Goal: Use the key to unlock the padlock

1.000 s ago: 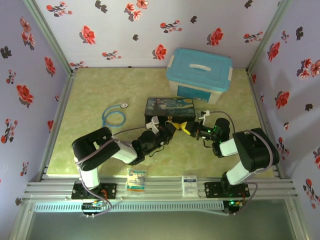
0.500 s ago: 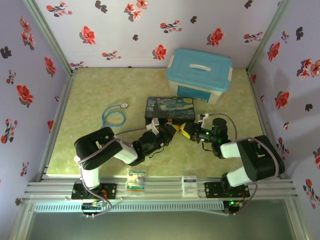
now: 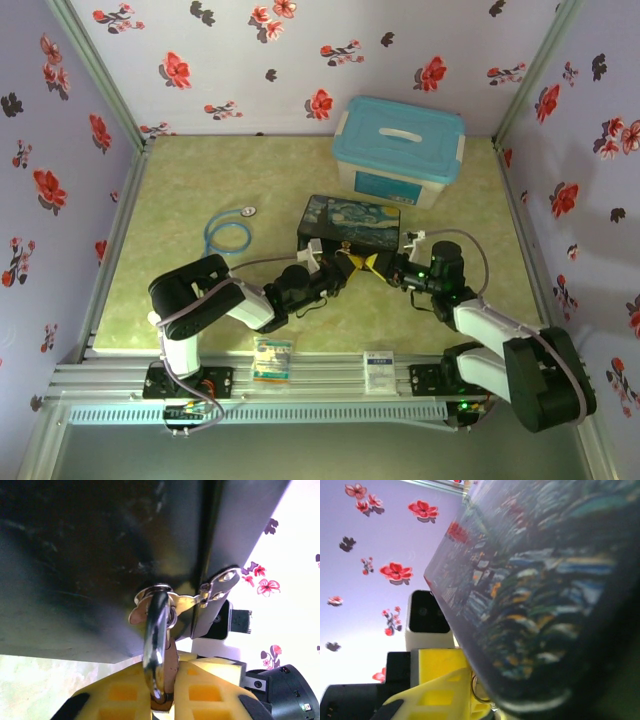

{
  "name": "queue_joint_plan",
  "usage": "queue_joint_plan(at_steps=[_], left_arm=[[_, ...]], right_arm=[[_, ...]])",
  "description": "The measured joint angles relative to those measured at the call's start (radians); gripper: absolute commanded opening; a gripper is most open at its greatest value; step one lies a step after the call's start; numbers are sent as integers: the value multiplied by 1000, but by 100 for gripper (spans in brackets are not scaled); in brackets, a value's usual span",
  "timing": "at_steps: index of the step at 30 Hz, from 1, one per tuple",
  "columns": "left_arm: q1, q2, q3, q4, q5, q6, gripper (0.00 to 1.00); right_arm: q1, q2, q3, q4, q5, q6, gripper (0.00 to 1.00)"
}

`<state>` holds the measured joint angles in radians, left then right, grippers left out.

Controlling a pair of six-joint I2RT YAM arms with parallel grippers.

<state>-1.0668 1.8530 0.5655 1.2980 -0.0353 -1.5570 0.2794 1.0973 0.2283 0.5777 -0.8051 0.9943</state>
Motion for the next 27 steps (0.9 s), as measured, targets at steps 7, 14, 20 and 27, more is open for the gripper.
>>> queue_joint_plan(at_steps=[7,14,20,27], left_arm=[[0,20,4,-16,19,0,0],[-6,39,24,-34,4,-5,0],[-15,61,56,-29,-43,-9,0],[-15,62,76,-35,-57,-8,0]], right_arm=[[15,12,-46,38,41,27,0],[48,2,-71,72,135,84,0],[58,3,-79,117,203,267,0],[60,10,-95,172,227,441,0]])
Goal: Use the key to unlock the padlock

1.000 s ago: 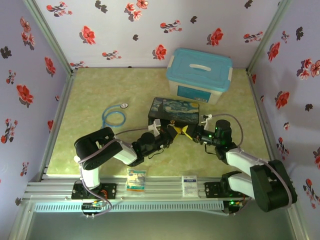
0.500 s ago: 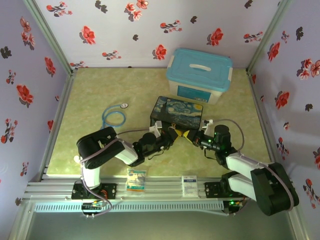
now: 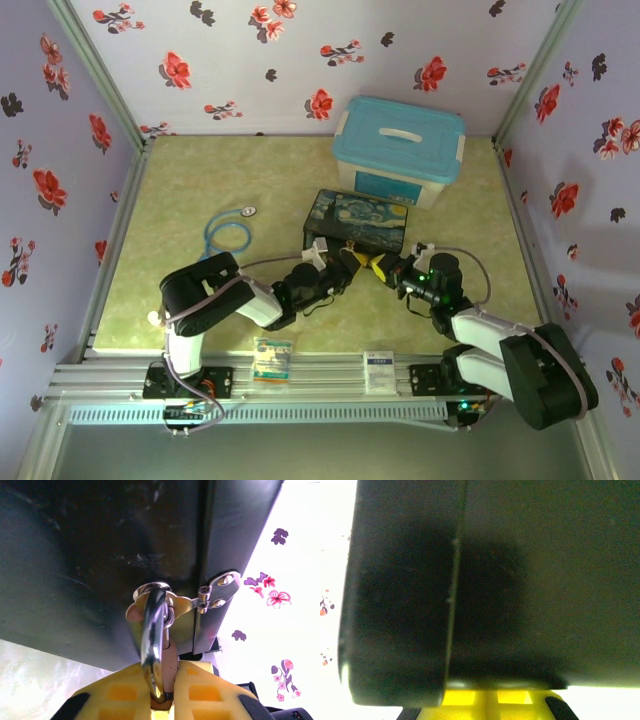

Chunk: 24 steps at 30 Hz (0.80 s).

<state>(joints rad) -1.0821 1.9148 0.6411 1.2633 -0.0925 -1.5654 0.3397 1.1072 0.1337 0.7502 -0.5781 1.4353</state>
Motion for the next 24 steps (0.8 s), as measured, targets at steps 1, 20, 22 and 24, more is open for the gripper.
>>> queue_joint_plan(at_steps=[1,20,22,24], left_arm=[[0,0,2,-3,1,0,0],[8,4,-61,-14,34,0,0],[13,4,-68,-13,34,0,0],[19,4,-80,-14,34,0,0]], right_arm=[[4,-22,8,-43,8,-26,0],[127,-169,292,-994,250,-775,36],[130,-177,296,-1022,254,-810,34],[142,-205,299,-1033,260,-852,35]])
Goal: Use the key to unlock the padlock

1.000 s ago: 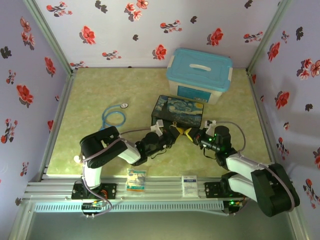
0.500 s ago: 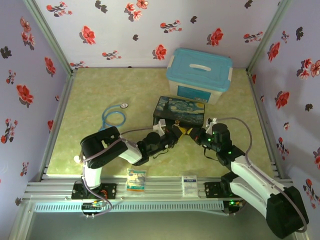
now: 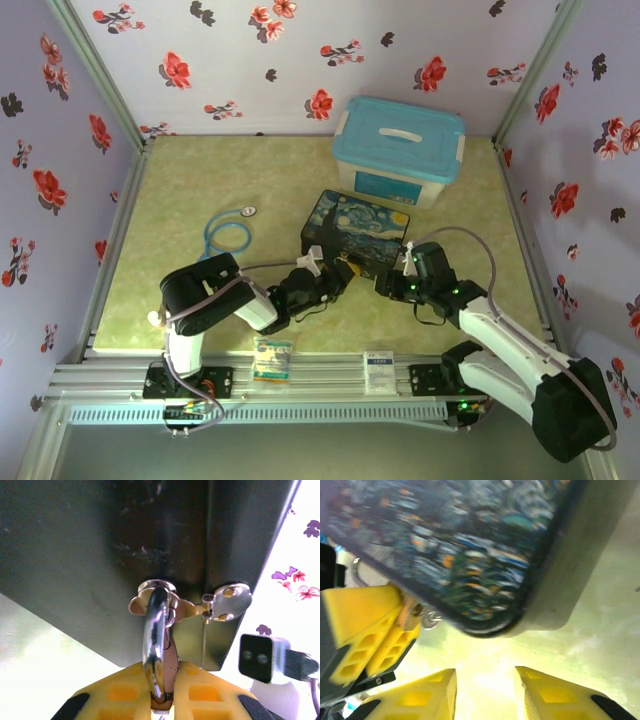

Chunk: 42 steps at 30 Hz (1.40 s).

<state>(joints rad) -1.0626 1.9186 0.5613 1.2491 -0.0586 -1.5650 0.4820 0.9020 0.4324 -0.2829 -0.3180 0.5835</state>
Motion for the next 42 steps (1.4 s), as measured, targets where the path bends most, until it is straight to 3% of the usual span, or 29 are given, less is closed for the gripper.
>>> queue_joint_plan(at_steps=[5,13,22,28,36,42], left_arm=[[25,0,-30,0,24,4,0],[36,-1,-54,4,61,4,0],[45,-1,-56,4,153,4,0],[63,-4,-60,7,203,8,0],[105,-19,-69,-6,233,8,0],[113,-20,-71,-7,247,8,0]], right_arm=[[29,-112,-16,94,23,-88,33],[108,-116,-130,354,21,-211,35],[375,-47,-135,367,314,-478,35],[378,-14,-141,399,427,-546,36],[390,111,-131,532,456,-585,35],[401,88,-152,555,449,-572,37]])
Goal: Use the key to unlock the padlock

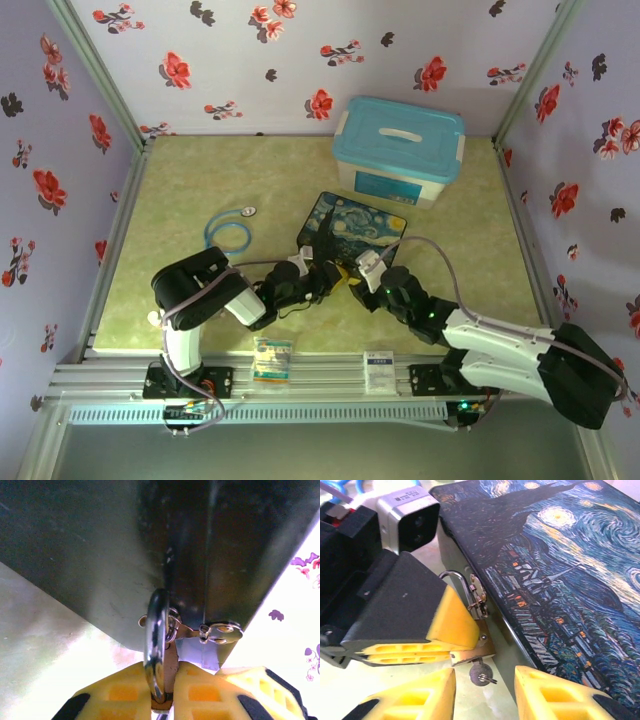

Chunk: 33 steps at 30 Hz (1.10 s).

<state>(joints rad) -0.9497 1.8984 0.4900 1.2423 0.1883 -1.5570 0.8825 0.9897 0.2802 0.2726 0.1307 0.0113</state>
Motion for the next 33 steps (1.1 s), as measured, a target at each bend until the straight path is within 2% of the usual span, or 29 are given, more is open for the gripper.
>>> queue_joint_plan(at_steps=[6,11,19,27,33], left_arm=[[5,0,1,0,23,0,0],[12,0,4,0,34,0,0],[26,0,8,0,53,-1,0],[25,0,7,0,60,-1,0],[27,-2,-20,19,58,-1,0]], right_arm=[[6,-209,-72,-37,-19,65,40],[27,-241,-86,-46,-25,137,39],[155,-73,-90,-49,88,131,41],[165,150,-16,-5,274,36,40],[171,222,-5,102,296,-42,39]])
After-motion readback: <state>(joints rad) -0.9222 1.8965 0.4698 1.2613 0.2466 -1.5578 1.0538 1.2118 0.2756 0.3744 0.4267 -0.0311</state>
